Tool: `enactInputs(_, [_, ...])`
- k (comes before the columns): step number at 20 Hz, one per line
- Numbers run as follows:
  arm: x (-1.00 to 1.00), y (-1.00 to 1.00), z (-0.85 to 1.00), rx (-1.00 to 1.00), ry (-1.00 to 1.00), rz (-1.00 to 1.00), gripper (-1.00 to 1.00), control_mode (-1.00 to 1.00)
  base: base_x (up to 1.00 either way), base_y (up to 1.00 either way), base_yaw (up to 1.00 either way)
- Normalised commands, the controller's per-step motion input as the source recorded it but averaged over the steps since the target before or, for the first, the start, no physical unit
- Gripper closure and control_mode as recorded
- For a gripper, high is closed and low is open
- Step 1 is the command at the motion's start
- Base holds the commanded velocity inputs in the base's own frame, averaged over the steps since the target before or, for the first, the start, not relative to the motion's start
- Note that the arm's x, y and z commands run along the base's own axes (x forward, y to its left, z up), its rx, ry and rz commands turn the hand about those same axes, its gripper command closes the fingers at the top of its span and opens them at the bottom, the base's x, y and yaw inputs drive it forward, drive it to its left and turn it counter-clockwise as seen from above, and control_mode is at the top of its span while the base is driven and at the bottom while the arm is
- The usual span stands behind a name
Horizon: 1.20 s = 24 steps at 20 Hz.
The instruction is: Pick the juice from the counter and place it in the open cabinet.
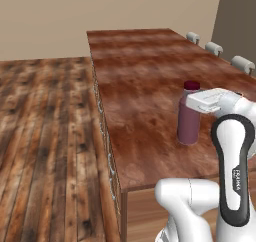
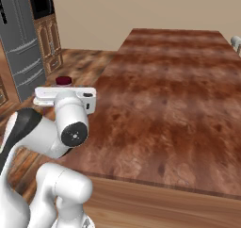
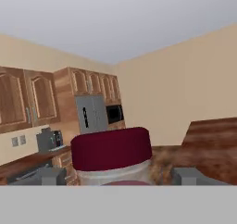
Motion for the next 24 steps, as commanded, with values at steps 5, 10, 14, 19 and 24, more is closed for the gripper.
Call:
enactInputs(5, [-0.43, -0.17, 0.38, -0.02, 0.00, -0.21, 1.00, -1.00, 0.00, 0.00, 0.00])
enactInputs(10, [-0.25, -0.10, 0.39, 0.00, 0.00, -0.14, 1.00, -1.00, 0.00, 0.00, 0.00])
enactInputs(14, [-0.09, -0.04, 0.26, -0.01, 0.00, -0.11, 1.00, -1.00, 0.00, 0.00, 0.00])
enactInputs(19, [-0.01, -0.01, 0.06, -0.02, -0.02, -0.08, 1.00, -1.00, 0.00, 0.00, 0.00])
enactInputs(24, [-0.05, -0.04, 0.00, -0.03, -0.07, -0.07, 1.00, -1.00, 0.00, 0.00, 0.00])
